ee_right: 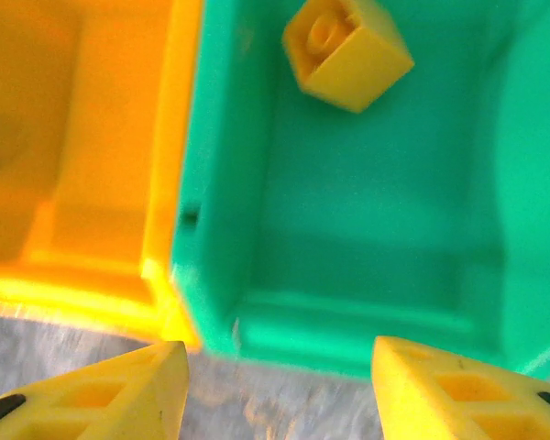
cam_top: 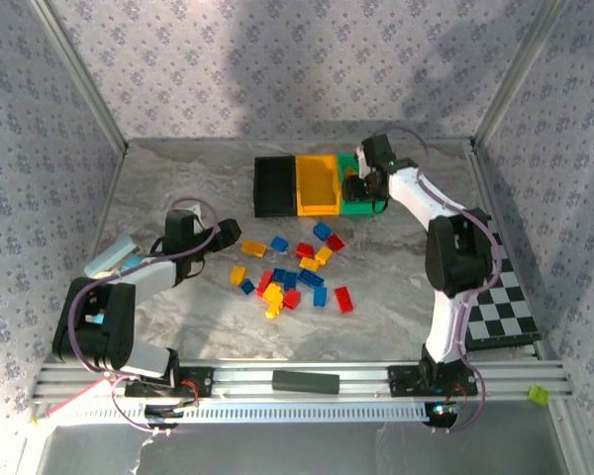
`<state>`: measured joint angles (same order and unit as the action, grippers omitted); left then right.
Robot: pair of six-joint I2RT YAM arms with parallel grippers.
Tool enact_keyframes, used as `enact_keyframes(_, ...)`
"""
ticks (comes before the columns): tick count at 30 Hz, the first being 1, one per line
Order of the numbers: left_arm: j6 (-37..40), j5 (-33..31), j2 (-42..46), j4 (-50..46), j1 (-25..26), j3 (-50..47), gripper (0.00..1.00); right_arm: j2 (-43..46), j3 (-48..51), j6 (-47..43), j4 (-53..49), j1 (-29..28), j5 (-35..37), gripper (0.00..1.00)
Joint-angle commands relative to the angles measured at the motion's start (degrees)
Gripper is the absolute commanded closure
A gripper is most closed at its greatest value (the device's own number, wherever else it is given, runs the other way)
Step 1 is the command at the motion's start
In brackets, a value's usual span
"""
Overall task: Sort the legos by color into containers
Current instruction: Place the lego in the container, then pick up the lego from the center of the table.
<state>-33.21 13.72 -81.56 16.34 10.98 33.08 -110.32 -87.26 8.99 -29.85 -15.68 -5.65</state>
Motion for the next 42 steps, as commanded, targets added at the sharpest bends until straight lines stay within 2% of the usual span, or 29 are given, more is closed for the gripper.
enact_keyframes(1, 1.89, 0.77, -0.37, -0.57, 0.96, 1.96, 0.04, 8.43, 9.97, -2.89, 9.0, 0.22, -4.21, 0.43)
enact_keyframes(9, 5.54, -1.93, -0.88, -4.13, 5.52, 4.43, 0.06, 24.26, 31.52, -0.8, 19.4, -1.39, -2.92, 0.43)
enact_keyframes(15, 10.87, -6.92, 0.19, -9.82, 10.99, 7.75, 0.08, 28.57, 43.27, -0.09, 26.87, -4.78, 0.76, 0.43)
enact_keyframes(19, 11.34, -13.17, 1.08, -13.8, 17.22, 8.92, 0.09, 31.06, 48.61, 2.94, 33.91, -4.97, 1.63, 0.43)
enact_keyframes(22, 10.31, -13.02, -0.95, -19.78, 21.96, 12.8, 0.09, 31.65, 49.38, 4.35, 35.88, -5.55, -0.01, 0.43)
enact_keyframes(25, 12.2, -16.07, -5.34, -27.17, 27.23, 19.3, 0.09, 31.96, 49.4, 3.95, 35.99, -7.46, 1.56, 0.43)
enact_keyframes(28, 12.11, -19.72, -11.79, -35.37, 30.18, 27.8, 0.11, 32.59, 49.03, 3.05, 34.36, -8.13, 3.7, 0.43)
enact_keyframes(31, 10.32, -22.65, -18.33, -42.16, 31.57, 35.65, 0.11, 34.42, 50.57, 2.96, 34.79, -8.35, 5.99, 0.43)
enact_keyframes(35, 9.65, -21.23, -25.22, -47.68, 32.31, 44.23, 0.18, 35.69, 52.18, 3.74, 35.91, -8.26, 6.79, 0.43)
enact_keyframes(42, 11.32, -21.44, -29.8, -51.74, 34.72, 51.29, 0.19, 35.33, 52.03, 3.92, 36.02, -8.09, 6.97, 0.43)
